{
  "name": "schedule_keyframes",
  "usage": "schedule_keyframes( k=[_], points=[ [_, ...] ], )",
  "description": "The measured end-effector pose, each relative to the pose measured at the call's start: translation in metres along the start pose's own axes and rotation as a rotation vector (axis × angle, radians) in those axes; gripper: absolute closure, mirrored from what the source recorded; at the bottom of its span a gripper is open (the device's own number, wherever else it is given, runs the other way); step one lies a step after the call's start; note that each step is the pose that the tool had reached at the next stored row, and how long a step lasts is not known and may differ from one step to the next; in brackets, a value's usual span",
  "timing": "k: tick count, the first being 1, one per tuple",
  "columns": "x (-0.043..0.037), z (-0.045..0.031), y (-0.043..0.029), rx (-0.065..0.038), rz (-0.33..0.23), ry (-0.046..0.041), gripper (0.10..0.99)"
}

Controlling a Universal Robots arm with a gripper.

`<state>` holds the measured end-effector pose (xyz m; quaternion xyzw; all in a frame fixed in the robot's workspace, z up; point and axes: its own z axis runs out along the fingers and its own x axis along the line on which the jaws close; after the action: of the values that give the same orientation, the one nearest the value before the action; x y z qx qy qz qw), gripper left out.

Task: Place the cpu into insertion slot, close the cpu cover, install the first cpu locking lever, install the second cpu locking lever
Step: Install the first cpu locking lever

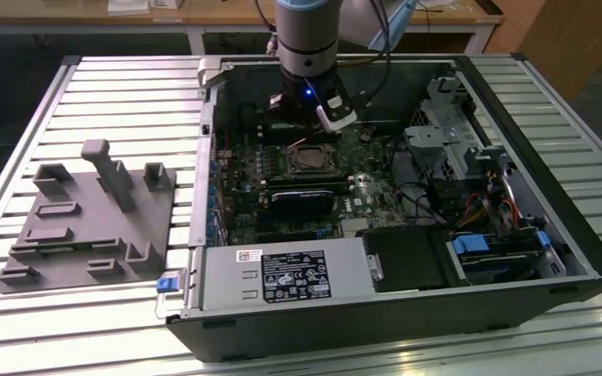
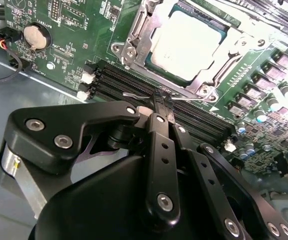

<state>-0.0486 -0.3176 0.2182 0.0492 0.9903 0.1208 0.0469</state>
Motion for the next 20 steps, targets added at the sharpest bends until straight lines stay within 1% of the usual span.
schedule_keyframes(
  k=[7,11,13,18,19,20],
  points=[
    [0.0001,0.0042,0.0001,0.003,0.007,-0.0045,0.98],
    [0.0002,0.0059,0.0004,0.008,0.011,-0.0096,0.98],
    [0.0002,0.0059,0.0003,0.011,0.011,-0.0102,0.98],
    [0.0002,0.0059,0.0004,0.011,0.012,-0.0109,0.98],
    [0.0003,0.0059,0.0004,0.012,0.015,-0.013,0.98],
    [0.0003,0.0059,0.0004,0.013,0.02,-0.0183,0.98]
  ],
)
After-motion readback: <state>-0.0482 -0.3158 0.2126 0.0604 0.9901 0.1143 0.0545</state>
